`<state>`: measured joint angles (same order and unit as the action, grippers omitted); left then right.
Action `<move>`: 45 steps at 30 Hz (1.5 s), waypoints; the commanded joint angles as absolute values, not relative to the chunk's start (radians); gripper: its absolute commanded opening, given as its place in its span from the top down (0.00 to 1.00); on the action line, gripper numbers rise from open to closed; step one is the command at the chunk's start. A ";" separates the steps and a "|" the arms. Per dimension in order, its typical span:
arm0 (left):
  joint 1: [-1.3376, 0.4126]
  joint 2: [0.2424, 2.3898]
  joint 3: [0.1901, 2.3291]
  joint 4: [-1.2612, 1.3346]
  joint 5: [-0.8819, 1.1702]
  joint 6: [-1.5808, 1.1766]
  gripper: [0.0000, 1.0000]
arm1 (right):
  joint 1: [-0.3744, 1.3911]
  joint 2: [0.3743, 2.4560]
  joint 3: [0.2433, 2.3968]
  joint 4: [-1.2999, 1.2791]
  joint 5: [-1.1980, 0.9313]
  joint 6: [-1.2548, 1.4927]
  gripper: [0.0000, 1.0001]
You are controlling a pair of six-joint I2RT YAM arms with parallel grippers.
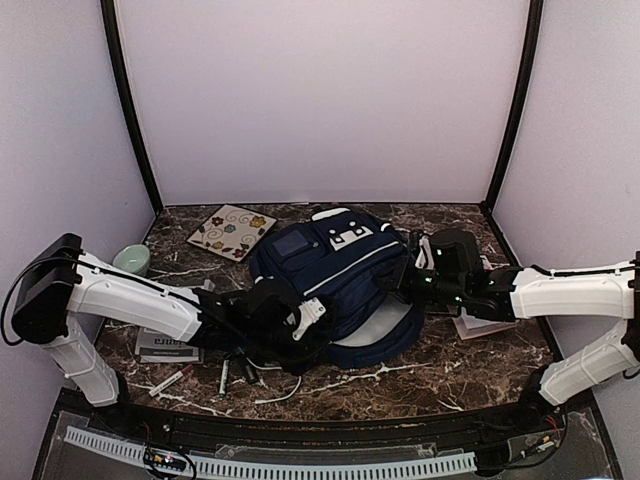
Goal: Pack the student bag
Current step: Pick up the largest pocket of the bag from the student bag, then unzip the largest pocket of the student bag.
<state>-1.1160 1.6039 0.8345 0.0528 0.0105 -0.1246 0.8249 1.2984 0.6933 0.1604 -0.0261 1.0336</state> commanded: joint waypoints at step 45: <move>-0.933 1.519 0.766 -0.115 -0.267 -0.023 1.00 | 0.523 0.882 0.663 -0.060 -0.094 0.803 1.00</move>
<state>-1.0065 1.5616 0.8124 -0.0338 -0.1829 -0.0555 0.6037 0.9741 0.6464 -0.1612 -0.1604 0.8688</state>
